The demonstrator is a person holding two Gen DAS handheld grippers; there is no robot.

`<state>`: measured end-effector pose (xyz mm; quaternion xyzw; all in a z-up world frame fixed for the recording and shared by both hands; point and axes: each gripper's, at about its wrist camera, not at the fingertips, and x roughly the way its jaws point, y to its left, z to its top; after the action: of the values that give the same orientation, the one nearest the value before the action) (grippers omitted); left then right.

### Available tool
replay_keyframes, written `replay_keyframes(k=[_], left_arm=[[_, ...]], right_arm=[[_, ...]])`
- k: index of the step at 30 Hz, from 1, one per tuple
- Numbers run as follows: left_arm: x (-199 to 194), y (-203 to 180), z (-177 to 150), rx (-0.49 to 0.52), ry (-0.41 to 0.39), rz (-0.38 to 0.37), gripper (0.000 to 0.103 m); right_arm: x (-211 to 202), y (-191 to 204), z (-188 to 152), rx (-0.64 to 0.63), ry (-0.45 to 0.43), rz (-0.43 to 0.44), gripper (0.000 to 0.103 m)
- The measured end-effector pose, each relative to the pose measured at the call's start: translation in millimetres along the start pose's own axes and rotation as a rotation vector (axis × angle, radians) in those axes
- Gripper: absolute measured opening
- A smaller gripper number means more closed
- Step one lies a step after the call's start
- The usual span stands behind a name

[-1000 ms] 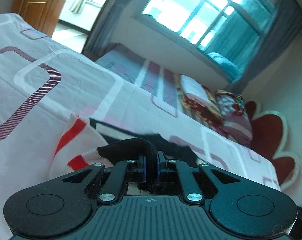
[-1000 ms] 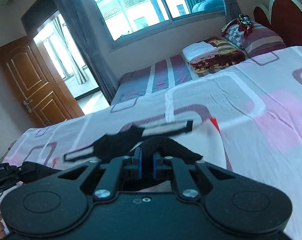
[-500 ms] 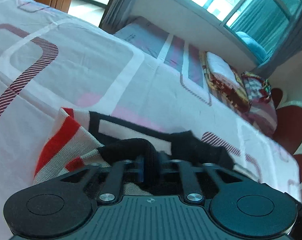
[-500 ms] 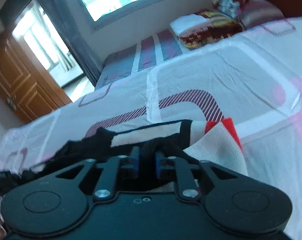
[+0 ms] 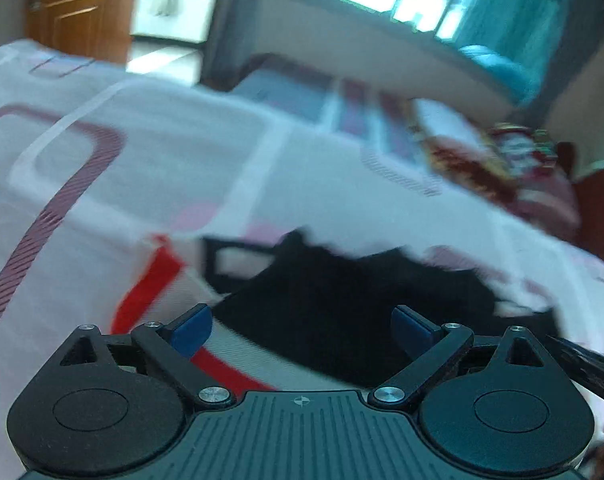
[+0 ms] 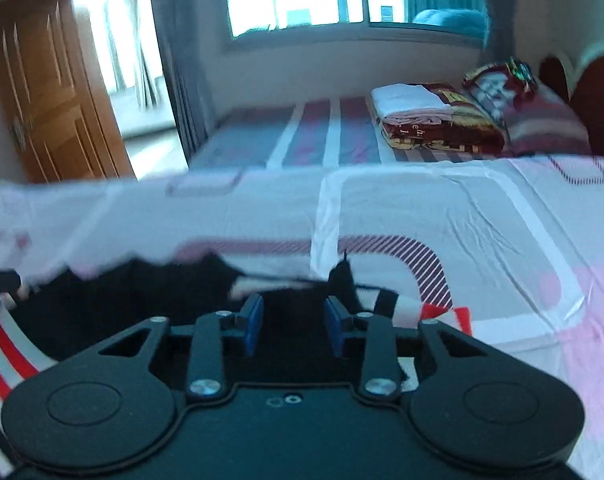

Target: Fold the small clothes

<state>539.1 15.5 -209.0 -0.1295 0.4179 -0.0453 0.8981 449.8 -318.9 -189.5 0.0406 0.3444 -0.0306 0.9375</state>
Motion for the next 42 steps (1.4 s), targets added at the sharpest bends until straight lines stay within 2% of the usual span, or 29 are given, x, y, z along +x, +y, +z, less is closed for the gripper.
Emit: replay_keyframes(k=[2, 3, 5, 7, 8, 10, 13, 16, 18, 22, 25, 28, 30, 32, 35, 38, 42], left_arm=[[2.1, 13.5, -1.2, -0.031, -0.013, 0.112, 0.095], [2.8, 24.9, -2.1, -0.075, -0.01, 0.128, 0.095], [-4.2, 38.4, -4.9, -0.126, -0.026, 0.087, 0.095], [-9.2, 30.6, -9.4, -0.057, -0.011, 0.103, 0.095], [-12.7, 28.0, -14.0, -0.037, -0.009, 0.105, 0.095], [-26.4, 28.7, -22.2, -0.06, -0.024, 0.079, 0.095], [-52.9, 17.9, -37.8, 0.022, -0.064, 0.037, 0.096], [-65.4, 2.2, -50.2, 0.121, -0.06, 0.008, 0.096], [-70.8, -2.0, -60.2, 0.164, -0.057, 0.017, 0.096], [-70.5, 1.5, -75.8, 0.21, -0.034, 0.097, 0.096], [-73.8, 12.2, -77.3, 0.178, -0.03, 0.109, 0.096], [-81.9, 21.1, -73.0, 0.115, -0.024, 0.153, 0.096], [-89.9, 30.6, -73.7, 0.061, -0.029, 0.166, 0.096], [-101.0, 33.5, -77.7, 0.051, -0.035, 0.157, 0.096], [-114.2, 26.3, -83.9, 0.102, -0.076, 0.14, 0.096], [-130.0, 10.0, -88.5, 0.152, -0.108, 0.089, 0.096], [-132.3, -14.7, -97.0, 0.222, -0.089, 0.035, 0.096]], right_arm=[[12.7, -0.6, -6.5, -0.017, 0.047, -0.045, 0.032], [17.7, -4.8, -10.5, -0.02, 0.062, -0.078, 0.03], [16.5, -16.7, -14.5, 0.018, 0.039, -0.093, 0.026], [12.7, -21.9, -12.7, 0.047, 0.047, -0.078, 0.027], [10.3, -19.3, -11.2, 0.045, 0.048, -0.077, 0.032], [0.3, -9.0, -11.0, 0.033, 0.031, -0.05, 0.037], [-25.1, 13.0, -17.9, 0.019, -0.007, 0.053, 0.035], [-36.8, 32.5, -22.6, -0.048, 0.001, 0.107, 0.035], [-44.7, 43.3, -28.5, -0.055, 0.006, 0.135, 0.035], [-59.4, 54.3, -45.5, -0.085, 0.006, 0.15, 0.036], [-52.7, 54.4, -67.4, -0.155, 0.054, 0.088, 0.036], [-53.9, 38.8, -68.8, -0.074, 0.044, 0.08, 0.036], [-61.2, 38.7, -65.2, -0.064, 0.043, 0.067, 0.038], [-72.6, 39.8, -65.3, -0.059, 0.032, 0.07, 0.039], [-85.5, 38.7, -70.2, -0.043, 0.021, 0.082, 0.04], [-96.0, 40.4, -76.1, -0.04, 0.019, 0.083, 0.04], [-101.3, 44.0, -83.1, -0.035, 0.026, 0.086, 0.041]])
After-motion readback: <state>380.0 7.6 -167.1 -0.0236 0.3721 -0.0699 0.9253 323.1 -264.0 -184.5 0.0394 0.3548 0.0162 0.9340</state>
